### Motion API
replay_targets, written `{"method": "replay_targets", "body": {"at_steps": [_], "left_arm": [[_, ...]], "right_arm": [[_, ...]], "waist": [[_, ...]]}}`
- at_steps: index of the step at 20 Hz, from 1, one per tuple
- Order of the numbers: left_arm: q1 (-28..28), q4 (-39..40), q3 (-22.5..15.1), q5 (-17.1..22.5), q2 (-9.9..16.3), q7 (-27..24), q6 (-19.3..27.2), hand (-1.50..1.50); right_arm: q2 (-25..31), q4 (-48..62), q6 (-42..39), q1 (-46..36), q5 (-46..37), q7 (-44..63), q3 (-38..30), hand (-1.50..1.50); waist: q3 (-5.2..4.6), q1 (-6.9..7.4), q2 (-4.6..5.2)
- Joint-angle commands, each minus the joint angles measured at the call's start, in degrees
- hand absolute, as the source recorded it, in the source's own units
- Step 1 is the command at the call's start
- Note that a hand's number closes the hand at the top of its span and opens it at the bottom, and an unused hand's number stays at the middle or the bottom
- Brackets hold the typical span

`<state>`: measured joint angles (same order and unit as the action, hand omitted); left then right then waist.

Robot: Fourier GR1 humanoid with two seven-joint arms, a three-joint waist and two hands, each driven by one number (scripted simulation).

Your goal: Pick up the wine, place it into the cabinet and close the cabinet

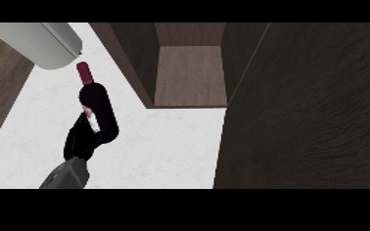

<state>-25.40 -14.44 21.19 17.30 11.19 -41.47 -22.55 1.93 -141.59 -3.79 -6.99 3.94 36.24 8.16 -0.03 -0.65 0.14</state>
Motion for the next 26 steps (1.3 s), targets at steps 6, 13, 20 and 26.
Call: {"method": "replay_targets", "body": {"at_steps": [6,13,20,26], "left_arm": [[-3.3,1.2,-0.2,1.4,-2.7,0.9,-1.8,1.50],[2.1,-2.2,-1.9,0.6,-3.0,-4.6,-3.5,1.50],[5.1,-11.2,-3.6,1.4,-5.7,-5.3,0.2,1.50],[8.8,-22.8,-6.2,3.8,-7.1,2.9,0.6,1.50]], "right_arm": [[-0.8,-4.1,-1.0,5.7,0.2,-1.7,2.3,-1.50],[-1.0,-4.1,-1.0,5.3,-0.6,-2.4,3.0,-1.50],[0.0,-1.2,-2.0,2.2,3.9,-2.8,-2.4,-1.50],[-1.0,-2.6,-1.0,2.4,-0.3,-0.3,1.5,-1.50]], "waist": [[-0.03,-0.16,0.01],[0.00,0.31,-0.13],[0.06,0.73,-0.23],[0.05,0.76,-0.28]]}}
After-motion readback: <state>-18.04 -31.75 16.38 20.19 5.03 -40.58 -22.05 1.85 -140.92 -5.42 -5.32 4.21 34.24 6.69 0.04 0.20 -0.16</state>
